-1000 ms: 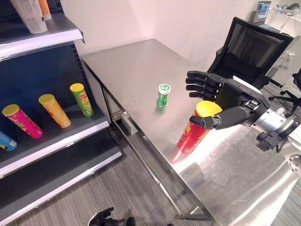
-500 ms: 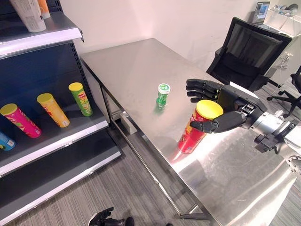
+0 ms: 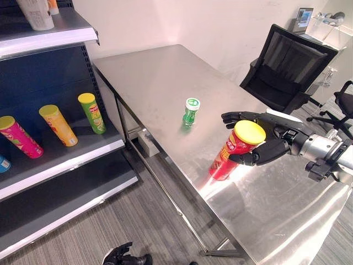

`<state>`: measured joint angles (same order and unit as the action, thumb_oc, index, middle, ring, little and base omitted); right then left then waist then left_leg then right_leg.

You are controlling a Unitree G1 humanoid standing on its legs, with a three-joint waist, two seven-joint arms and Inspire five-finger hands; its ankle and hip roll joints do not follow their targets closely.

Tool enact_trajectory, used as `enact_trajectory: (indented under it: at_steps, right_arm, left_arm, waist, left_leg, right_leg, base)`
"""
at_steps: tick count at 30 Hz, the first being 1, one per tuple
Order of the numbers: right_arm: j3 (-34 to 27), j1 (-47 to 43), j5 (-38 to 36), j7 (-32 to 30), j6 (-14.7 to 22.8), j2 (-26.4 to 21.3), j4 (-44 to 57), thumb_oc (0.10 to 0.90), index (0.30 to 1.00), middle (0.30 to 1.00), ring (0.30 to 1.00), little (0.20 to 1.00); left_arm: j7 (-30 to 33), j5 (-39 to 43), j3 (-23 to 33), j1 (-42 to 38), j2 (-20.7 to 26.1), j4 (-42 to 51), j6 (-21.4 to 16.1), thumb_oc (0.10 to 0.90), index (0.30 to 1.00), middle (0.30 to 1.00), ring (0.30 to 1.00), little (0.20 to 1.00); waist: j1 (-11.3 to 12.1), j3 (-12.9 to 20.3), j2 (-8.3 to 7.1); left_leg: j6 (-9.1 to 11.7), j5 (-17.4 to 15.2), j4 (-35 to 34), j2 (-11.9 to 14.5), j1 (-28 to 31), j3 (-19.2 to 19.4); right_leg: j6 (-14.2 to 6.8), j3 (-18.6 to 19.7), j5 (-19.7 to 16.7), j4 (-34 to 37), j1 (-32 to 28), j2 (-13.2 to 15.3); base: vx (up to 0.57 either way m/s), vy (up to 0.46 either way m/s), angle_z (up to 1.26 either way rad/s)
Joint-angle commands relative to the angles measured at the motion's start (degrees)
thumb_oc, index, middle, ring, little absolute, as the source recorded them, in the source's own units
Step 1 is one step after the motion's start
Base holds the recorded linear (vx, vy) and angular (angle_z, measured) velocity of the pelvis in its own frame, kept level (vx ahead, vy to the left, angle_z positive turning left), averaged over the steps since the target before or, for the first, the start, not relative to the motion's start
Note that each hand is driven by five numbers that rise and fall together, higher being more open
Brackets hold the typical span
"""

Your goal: Put the goods on the table back onto the shelves and tidy them up.

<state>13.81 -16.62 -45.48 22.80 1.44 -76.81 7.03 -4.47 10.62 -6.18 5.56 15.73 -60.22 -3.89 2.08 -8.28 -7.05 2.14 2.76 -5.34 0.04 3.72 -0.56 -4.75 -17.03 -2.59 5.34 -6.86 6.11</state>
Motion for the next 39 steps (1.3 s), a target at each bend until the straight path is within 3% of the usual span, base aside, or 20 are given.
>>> enact_trajectory:
  at_steps: [1,2,3,4,5,14,20,24,26,27,29,30,31,33,35,37,39]
  right_arm:
    - [2.6,-9.0,-0.4,-1.6,4.6,-2.0,-0.6,0.8,0.9,0.9,0.9,0.9]
    - [2.4,-9.1,-0.6,-1.7,4.8,-1.8,-0.4,0.8,0.9,0.9,0.9,0.9]
    - [2.1,-8.9,-0.7,-2.0,5.0,-1.3,-0.5,0.709,0.764,0.764,0.764,0.764]
    - [1.9,-8.8,-0.8,-2.3,5.1,-1.0,-0.4,0.521,0.481,0.481,0.481,0.481]
    - [2.1,-9.1,-0.5,-2.7,5.2,-0.6,-0.9,0.4,0.3,0.3,0.3,0.3]
    - [-1.7,-6.5,0.4,-4.9,5.5,3.5,-2.1,0.4,0.3,0.3,0.3,0.3]
    - [-8.8,-4.9,0.4,-8.2,6.5,11.8,-3.3,0.4,0.3,0.3,0.3,0.3]
    - [-9.8,-9.8,0.8,-11.2,8.5,15.7,-3.7,0.4,0.3,0.3,0.3,0.3]
    - [-12.5,-14.6,5.4,-17.2,12.9,20.5,-1.3,0.4,0.3,0.3,0.3,0.3]
    - [-12.9,-14.6,6.6,-18.2,13.4,21.2,-0.8,0.4,0.3,0.3,0.3,0.3]
    - [-16.0,-14.3,11.1,-21.2,15.0,23.0,2.2,0.4,0.3,0.3,0.3,0.3]
    - [-16.7,-14.1,12.8,-22.3,15.3,24.3,3.1,0.4,0.3,0.3,0.3,0.3]
    - [-16.8,-14.0,12.9,-22.4,15.2,24.3,3.2,0.4,0.3,0.3,0.3,0.3]
    - [-16.6,-14.0,16.1,-23.0,15.2,24.1,4.1,0.4,0.3,0.3,0.3,0.3]
    - [-16.9,-13.8,16.8,-22.6,14.7,23.4,4.6,0.4,0.3,0.3,0.3,0.3]
    - [-16.6,-13.2,16.7,-22.2,14.1,23.1,4.3,0.4,0.3,0.3,0.3,0.3]
    - [-17.8,-11.2,16.9,-22.5,13.9,24.3,3.7,0.4,0.3,0.3,0.3,0.3]
  left_arm:
    - [-1.1,-1.5,-3.1,-1.1,1.3,-1.0,-2.2,0.8,0.9,0.9,0.9,0.9]
    - [-1.1,-1.5,-3.1,-1.2,1.3,-1.1,-2.2,0.8,0.9,0.9,0.9,0.9]
    - [-1.0,-1.4,-3.2,-1.2,1.3,-1.1,-2.3,0.8,0.9,0.9,0.9,0.9]
    - [-1.0,-1.3,-3.2,-1.2,1.3,-1.1,-2.3,0.8,0.9,0.9,0.9,0.9]
    - [-1.0,-1.2,-3.2,-1.3,1.4,-1.0,-2.2,0.8,0.9,0.9,0.9,0.9]
    - [-0.4,-0.5,-3.2,-1.2,1.3,-0.7,-2.0,0.8,0.9,0.9,0.9,0.9]
    - [-0.1,0.2,-1.7,-0.4,1.9,0.7,-1.6,0.8,0.9,0.9,0.9,0.9]
    - [0.6,2.5,-0.4,1.2,2.7,1.7,-1.6,0.8,0.9,0.9,0.9,0.9]
    - [2.1,5.5,1.3,1.7,2.3,2.3,-1.6,0.8,0.9,0.9,0.9,0.9]
    - [2.2,5.8,1.3,1.7,2.0,2.5,-1.5,0.8,0.9,0.9,0.9,0.9]
    - [2.6,6.1,0.6,0.4,1.6,3.3,-1.5,0.8,0.9,0.9,0.9,0.9]
    - [2.6,5.7,0.4,0.0,1.4,3.8,-1.6,0.8,0.9,0.9,0.9,0.9]
    - [2.6,5.7,0.4,0.0,1.4,3.8,-1.6,0.8,0.9,0.9,0.9,0.9]
    - [2.9,4.8,0.5,-0.2,1.3,3.5,-1.8,0.8,0.9,0.9,0.9,0.9]
    - [3.3,4.3,0.6,-0.1,1.3,3.6,-2.0,0.8,0.9,0.9,0.9,0.9]
    - [3.6,4.1,-0.2,0.4,1.1,4.6,-2.3,0.8,0.9,0.9,0.9,0.9]
    - [3.1,3.1,-1.1,-0.1,1.1,5.1,-2.2,0.8,0.9,0.9,0.9,0.9]
  waist:
    - [1.9,2.7,-0.31]
    - [1.9,2.7,-0.29]
    - [1.9,2.7,-0.29]
    - [1.9,2.6,-0.29]
    - [2.0,2.6,-0.29]
    - [2.1,2.4,0.14]
    - [2.6,2.8,1.44]
    - [4.6,3.2,1.99]
    - [7.9,1.8,2.97]
    - [8.4,1.3,3.07]
    - [8.8,-1.3,3.14]
    - [8.6,-1.9,3.0]
    - [8.5,-1.9,2.93]
    - [7.7,-2.2,2.97]
    - [6.4,-2.0,3.58]
    - [5.0,-0.8,5.13]
    - [4.1,0.9,6.28]
  left_leg:
    - [4.2,-3.9,0.3,5.5,0.8,4.9]
    - [4.2,-3.9,0.3,5.5,0.8,4.9]
    - [4.2,-3.9,0.3,5.5,0.9,4.8]
    - [4.2,-3.9,0.3,5.5,0.9,4.8]
    - [4.1,-3.9,0.3,5.5,0.9,4.8]
    - [4.0,-4.1,0.3,5.5,1.1,4.6]
    - [3.9,-4.2,0.3,5.6,1.5,4.0]
    - [4.6,-3.0,0.3,6.8,0.8,1.8]
    - [5.9,0.0,0.4,8.1,-2.6,-2.5]
    - [6.0,0.7,0.6,7.9,-3.7,-3.3]
    - [6.8,0.7,5.1,8.0,-7.8,-3.1]
    - [6.4,-1.5,8.5,9.0,-7.4,-1.9]
    - [6.2,-1.4,8.7,8.8,-7.7,-2.0]
    - [6.7,-3.4,11.8,11.4,-6.3,-2.3]
    - [7.5,-2.7,13.6,13.1,-4.7,-4.3]
    - [8.8,-4.2,10.1,14.2,-1.1,-5.8]
    - [7.3,-6.5,4.5,11.8,0.8,-4.6]
  right_leg:
    - [-6.8,0.8,1.6,-0.3,0.3,4.4]
    - [-6.8,0.8,1.6,-0.3,0.3,4.3]
    - [-6.8,0.8,1.6,-0.3,0.3,4.3]
    - [-6.8,0.8,1.6,-0.3,0.3,4.3]
    - [-6.8,0.8,1.6,-0.3,0.3,4.3]
    - [-6.6,1.0,1.8,-0.3,0.0,4.2]
    - [-6.4,0.8,2.4,-0.3,-0.7,4.1]
    - [-5.2,0.2,3.8,-0.3,-1.2,2.8]
    - [-3.5,-0.4,6.1,-0.3,-0.9,0.3]
    - [-3.3,-0.8,6.1,-0.3,-0.8,0.2]
    - [-2.8,-4.5,5.9,-0.3,-0.8,1.2]
    - [-2.8,-6.0,4.6,-0.3,-0.1,2.5]
    - [-2.9,-6.1,4.4,-0.3,0.0,2.6]
    - [-3.3,-7.2,3.2,-0.3,0.3,4.4]
    - [-4.0,-7.6,1.8,-0.3,0.7,6.0]
    - [-5.6,-7.5,0.0,-0.5,1.6,7.8]
    - [-7.9,-8.1,-3.9,-0.5,4.0,12.2]
  base:
    - [0.0,0.0,0.0]
    - [0.0,0.0,0.0]
    - [0.0,0.0,0.0]
    - [0.0,0.0,0.0]
    - [0.0,0.0,0.0]
    - [0.0,0.0,0.0]
    - [-0.01,-0.042,0.01]
    - [-0.07,-0.167,0.19]
    - [-0.24,-0.269,0.72]
    - [-0.33,-0.188,0.99]
    - [-0.33,0.013,1.24]
    - [-0.23,0.106,1.74]
    - [-0.2,0.159,1.49]
    - [-0.11,0.2,0.71]
    - [-0.11,0.335,0.29]
    - [-0.09,0.538,0.22]
    - [-0.12,0.665,0.25]
